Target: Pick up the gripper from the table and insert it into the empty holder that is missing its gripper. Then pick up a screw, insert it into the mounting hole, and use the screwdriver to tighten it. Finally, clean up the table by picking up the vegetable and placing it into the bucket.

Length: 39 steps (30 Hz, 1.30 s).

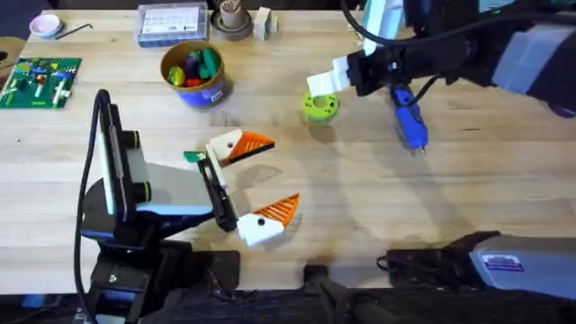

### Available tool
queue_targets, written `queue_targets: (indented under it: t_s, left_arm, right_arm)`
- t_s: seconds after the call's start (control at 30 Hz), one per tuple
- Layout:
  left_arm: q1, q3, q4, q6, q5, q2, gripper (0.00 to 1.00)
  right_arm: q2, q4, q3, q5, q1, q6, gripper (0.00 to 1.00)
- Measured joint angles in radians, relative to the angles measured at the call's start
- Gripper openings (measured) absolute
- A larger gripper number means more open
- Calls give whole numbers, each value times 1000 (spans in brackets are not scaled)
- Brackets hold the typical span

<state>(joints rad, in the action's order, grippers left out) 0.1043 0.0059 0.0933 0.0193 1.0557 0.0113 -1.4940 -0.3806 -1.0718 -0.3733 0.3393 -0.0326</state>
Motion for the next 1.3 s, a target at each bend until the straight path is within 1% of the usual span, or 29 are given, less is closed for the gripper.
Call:
queue_targets:
  t_s: [0.1,0.23,0.27,0.33,0.37,0.4,0.47,0.6,0.83,0.93,1.17,1.3]
  left_arm:
    - [0,0,0,0,0,0,993]
    - [0,0,0,0,0,0,993]
    - [0,0,0,0,0,0,993]
    - [0,0,0,0,0,0,993]
    - [0,0,0,0,0,0,993]
    - [0,0,0,0,0,0,993]
    - [0,0,0,0,0,0,993]
    - [0,0,0,0,0,0,993]
    - [0,0,0,0,0,0,993]
    - [0,0,0,0,0,0,993]
    - [0,0,0,0,0,0,993]
    - [0,0,0,0,0,0,993]
  right_arm:
    - [-1,-16,-9,74,0,-76,994]
    - [-41,-23,-9,151,0,-130,992]
    - [-53,-23,-9,162,0,-137,968]
    - [-81,-23,-9,179,0,-149,888]
    - [-92,-23,-9,185,0,-152,860]
    - [-102,-23,-9,190,0,-156,852]
    - [-116,-23,-9,197,0,-159,831]
    - [-141,-23,-9,201,0,-163,757]
    - [-197,-14,-9,205,12,-164,687]
    - [-211,-8,-9,205,20,-166,624]
    - [-230,13,-9,213,23,-171,569]
    - [-237,24,-9,216,23,-171,477]
